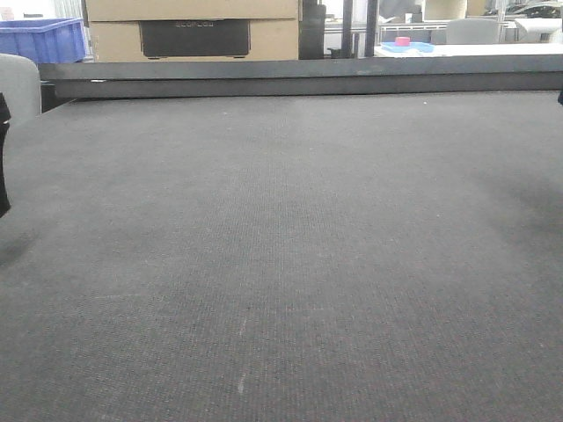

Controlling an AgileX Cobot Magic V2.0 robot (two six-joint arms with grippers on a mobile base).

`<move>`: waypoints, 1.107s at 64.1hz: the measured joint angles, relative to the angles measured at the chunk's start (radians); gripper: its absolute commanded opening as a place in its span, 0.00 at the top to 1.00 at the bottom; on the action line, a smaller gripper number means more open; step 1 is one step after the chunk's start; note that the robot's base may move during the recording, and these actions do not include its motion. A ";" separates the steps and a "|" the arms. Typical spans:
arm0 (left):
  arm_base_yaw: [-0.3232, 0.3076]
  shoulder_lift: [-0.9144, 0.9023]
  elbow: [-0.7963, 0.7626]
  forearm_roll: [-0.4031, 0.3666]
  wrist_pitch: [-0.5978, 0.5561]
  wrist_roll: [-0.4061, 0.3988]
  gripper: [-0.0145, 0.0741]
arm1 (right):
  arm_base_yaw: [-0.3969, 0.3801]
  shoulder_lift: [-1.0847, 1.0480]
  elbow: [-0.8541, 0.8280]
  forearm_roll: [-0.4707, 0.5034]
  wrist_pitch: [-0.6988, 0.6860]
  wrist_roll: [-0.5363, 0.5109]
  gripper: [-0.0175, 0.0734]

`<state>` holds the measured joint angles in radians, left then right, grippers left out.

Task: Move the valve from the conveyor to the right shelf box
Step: 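Close the left and right grippers around each white valve body, then lift both held valves up off the conveyor surface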

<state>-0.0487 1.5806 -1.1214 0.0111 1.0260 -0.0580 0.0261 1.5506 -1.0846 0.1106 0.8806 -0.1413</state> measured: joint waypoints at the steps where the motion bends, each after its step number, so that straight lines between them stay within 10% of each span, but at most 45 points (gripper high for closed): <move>1: 0.000 0.000 0.000 0.000 0.000 0.000 0.16 | 0.000 -0.006 0.002 0.000 0.002 0.000 0.98; 19: 0.000 0.004 0.000 0.000 -0.002 0.000 0.26 | 0.000 -0.203 0.004 0.007 -0.007 0.000 0.98; 42: 0.025 0.023 0.000 -0.002 -0.019 0.000 0.96 | 0.000 -0.330 0.004 0.017 -0.018 0.000 0.98; 71: 0.025 -0.148 -0.108 0.000 -0.001 0.000 0.96 | 0.000 -0.423 -0.022 0.022 -0.032 0.000 0.98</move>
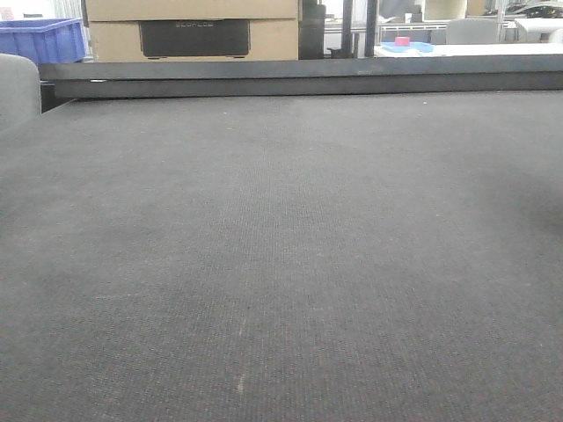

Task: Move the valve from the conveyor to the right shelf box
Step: 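Lift both held valves up off the conveyor surface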

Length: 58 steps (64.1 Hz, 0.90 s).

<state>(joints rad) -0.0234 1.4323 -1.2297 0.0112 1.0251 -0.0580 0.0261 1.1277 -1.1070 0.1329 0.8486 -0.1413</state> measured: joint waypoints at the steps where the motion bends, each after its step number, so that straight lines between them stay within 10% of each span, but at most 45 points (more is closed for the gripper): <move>1: 0.000 -0.012 -0.007 0.000 0.000 0.000 0.96 | 0.000 -0.004 -0.002 0.000 0.000 0.000 0.98; 58: 0.000 -0.420 -0.052 0.002 -0.193 0.000 0.96 | 0.000 -0.118 -0.172 0.028 0.011 0.000 0.98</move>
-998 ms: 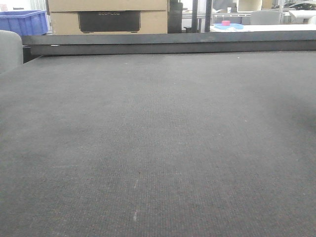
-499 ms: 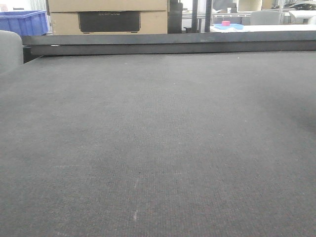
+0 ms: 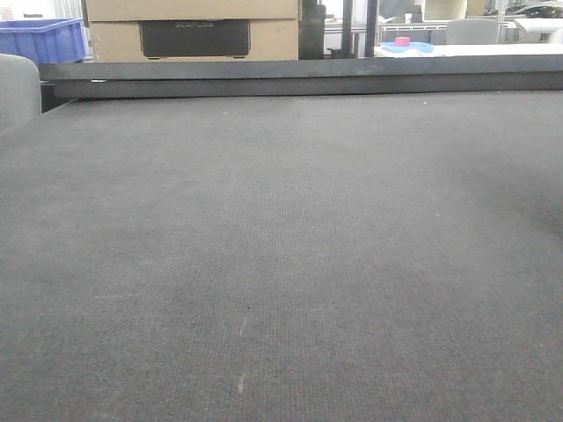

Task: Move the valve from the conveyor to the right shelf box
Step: 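Lift both held valves up off the conveyor surface, then drive the base past the red table to the shelf of blue bins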

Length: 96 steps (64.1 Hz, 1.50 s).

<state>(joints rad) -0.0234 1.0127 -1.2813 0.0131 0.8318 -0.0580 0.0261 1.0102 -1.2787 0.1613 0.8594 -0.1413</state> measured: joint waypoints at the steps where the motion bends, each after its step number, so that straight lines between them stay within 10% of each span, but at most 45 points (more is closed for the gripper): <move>1: 0.000 0.000 0.000 0.000 0.000 0.000 0.96 | 0.000 0.000 0.000 0.000 0.000 0.000 0.98; 96: 0.000 0.000 0.000 0.006 -0.006 0.000 0.96 | 0.000 0.000 0.000 0.006 0.000 0.000 0.98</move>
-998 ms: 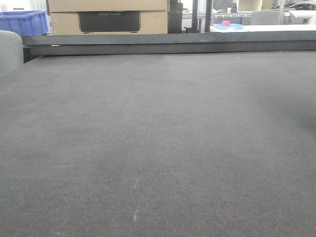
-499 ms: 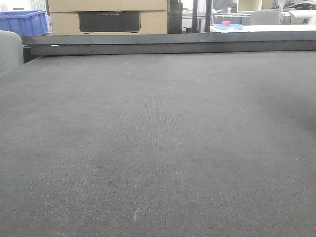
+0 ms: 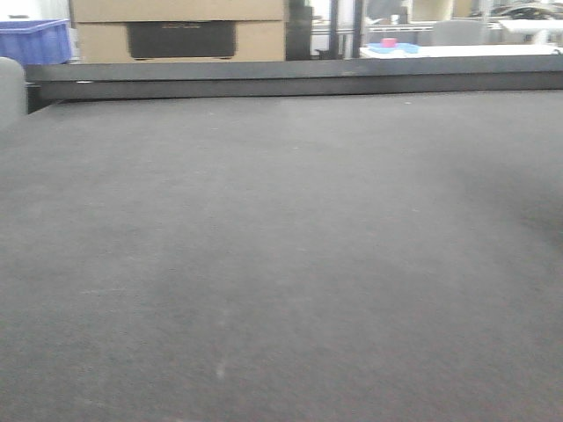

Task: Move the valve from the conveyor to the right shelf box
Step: 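Drive the base past the red table to the shelf of blue bins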

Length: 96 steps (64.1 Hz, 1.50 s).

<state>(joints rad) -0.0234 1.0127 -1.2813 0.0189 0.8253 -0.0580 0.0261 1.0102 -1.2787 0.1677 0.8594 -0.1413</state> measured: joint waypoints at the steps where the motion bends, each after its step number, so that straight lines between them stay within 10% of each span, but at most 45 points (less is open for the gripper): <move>1: 0.000 0.000 0.000 0.000 0.000 0.000 0.96 | 0.000 0.000 0.000 0.000 0.000 0.000 0.98; 96: 0.000 0.000 0.000 -0.002 -0.001 0.000 0.96 | 0.000 0.000 0.000 -0.006 0.000 0.000 0.98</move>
<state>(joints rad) -0.0234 1.0127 -1.2813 0.0165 0.8247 -0.0580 0.0261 1.0102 -1.2787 0.1618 0.8594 -0.1413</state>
